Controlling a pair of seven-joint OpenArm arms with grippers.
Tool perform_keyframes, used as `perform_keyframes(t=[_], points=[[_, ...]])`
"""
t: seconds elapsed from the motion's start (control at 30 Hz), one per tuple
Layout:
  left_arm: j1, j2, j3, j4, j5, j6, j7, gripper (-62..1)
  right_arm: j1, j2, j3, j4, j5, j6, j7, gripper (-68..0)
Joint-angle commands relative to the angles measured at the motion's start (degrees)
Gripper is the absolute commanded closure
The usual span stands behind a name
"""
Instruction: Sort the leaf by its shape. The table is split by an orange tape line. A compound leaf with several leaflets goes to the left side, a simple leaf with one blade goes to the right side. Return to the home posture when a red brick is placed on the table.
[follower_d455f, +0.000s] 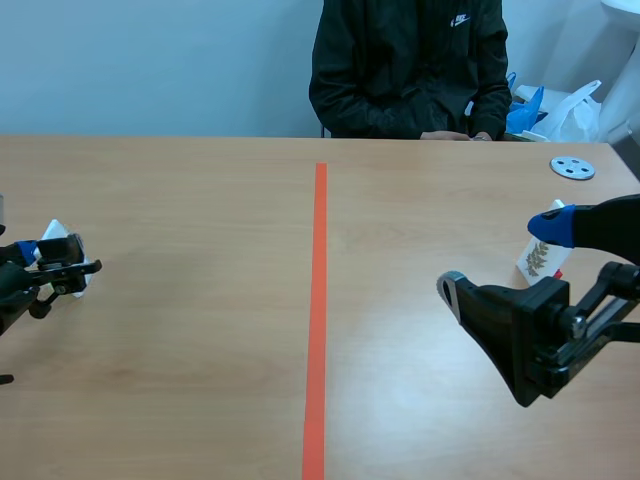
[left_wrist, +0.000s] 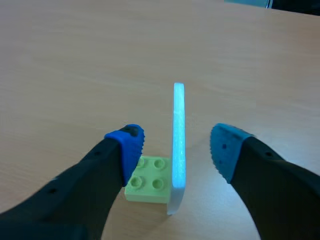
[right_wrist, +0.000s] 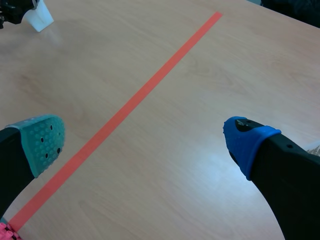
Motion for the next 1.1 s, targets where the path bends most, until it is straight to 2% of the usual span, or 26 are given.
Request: perform_keyframes(t=[0.0, 0.17, 0.3, 0.37, 0.53, 0.6, 0.87, 1.07], points=[[-0.92, -1.57, -0.15, 2.69, -0.37, 0.04, -0.81, -38.0, 0.68, 0.31, 0.07, 0.24, 0.48, 0.00, 0.98, -67.9], [1.18, -4.33, -0.33, 8.44, -0.37, 0.07, -0.57, -51.0, 0.68, 0.33, 0.07, 0.24, 0.48, 0.00, 0.98, -67.9], [5.38, -7.30, -0.37, 15.85, -0.37, 0.04, -0.42, -57.4, 0.68, 0.33, 0.07, 0.24, 0.48, 0.00, 0.98, -67.9], [8.31, -8.76, -0.37, 20.48, -0.35, -1.27, -0.31, -62.3, 0.68, 0.33, 0.07, 0.24, 0.48, 0.00, 0.98, -67.9], [17.68, -12.35, -0.37, 35.28, 2.25, -10.10, 3.93, -62.3, 0.68, 0.33, 0.07, 0.24, 0.48, 0.00, 0.98, -67.9], [21.79, -13.25, -0.37, 41.77, 2.27, -12.39, 5.07, -62.3, 0.68, 0.33, 0.07, 0.24, 0.48, 0.00, 0.98, -67.9], [36.11, -12.85, -0.37, 64.92, 2.25, -12.41, 10.01, -62.3, 0.68, 0.33, 0.07, 0.24, 0.48, 0.00, 1.01, -67.9], [43.04, -12.66, -0.37, 76.50, 2.25, -12.13, 14.64, -62.3, 0.68, 0.33, 0.07, 0.24, 0.48, 0.00, 0.98, -67.9]])
